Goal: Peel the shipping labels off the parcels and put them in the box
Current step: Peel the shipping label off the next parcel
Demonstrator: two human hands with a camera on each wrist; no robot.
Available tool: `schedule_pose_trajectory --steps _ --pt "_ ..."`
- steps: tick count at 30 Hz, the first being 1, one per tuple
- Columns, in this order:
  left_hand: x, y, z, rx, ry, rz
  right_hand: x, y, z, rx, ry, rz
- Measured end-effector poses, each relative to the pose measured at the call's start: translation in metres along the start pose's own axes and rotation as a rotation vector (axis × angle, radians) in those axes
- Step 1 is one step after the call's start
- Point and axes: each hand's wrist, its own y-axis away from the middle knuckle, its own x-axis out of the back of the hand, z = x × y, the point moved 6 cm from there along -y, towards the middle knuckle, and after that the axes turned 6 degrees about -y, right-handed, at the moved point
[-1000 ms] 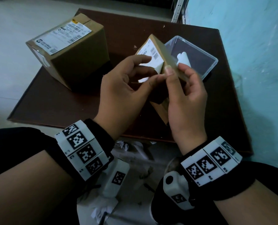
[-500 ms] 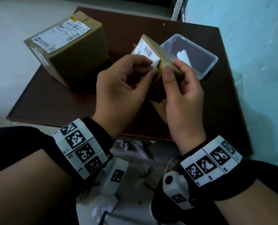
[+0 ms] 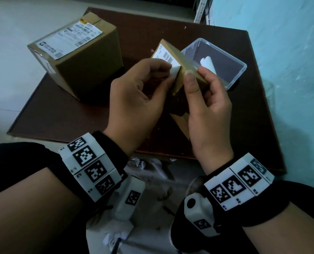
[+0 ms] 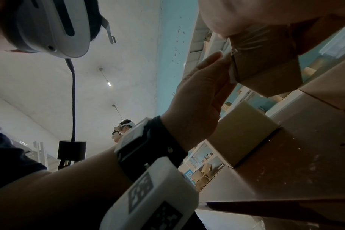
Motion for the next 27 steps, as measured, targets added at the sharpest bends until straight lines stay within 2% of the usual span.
schedule_pose_trajectory --steps 6,10,17,23,27 --pt "0.001 -0.001 -0.001 0.031 0.019 0.004 -0.001 0.000 -0.003 0.003 0.012 -0.007" --pt "-0.002 0.004 0.007 -0.019 0.017 -0.046 0.000 0.001 -0.003 -0.024 -0.012 0.007" --pt "0.000 0.004 0.007 -0.052 0.068 -0.001 0.001 0.001 -0.004 -0.044 -0.086 0.040" --pt "0.000 0.001 0.013 -0.098 0.017 -0.098 0.003 0.001 -0.003 -0.031 -0.085 0.033" --pt "-0.001 0.001 0.013 -0.079 0.044 -0.083 0.004 0.000 -0.006 -0.002 -0.070 0.045"
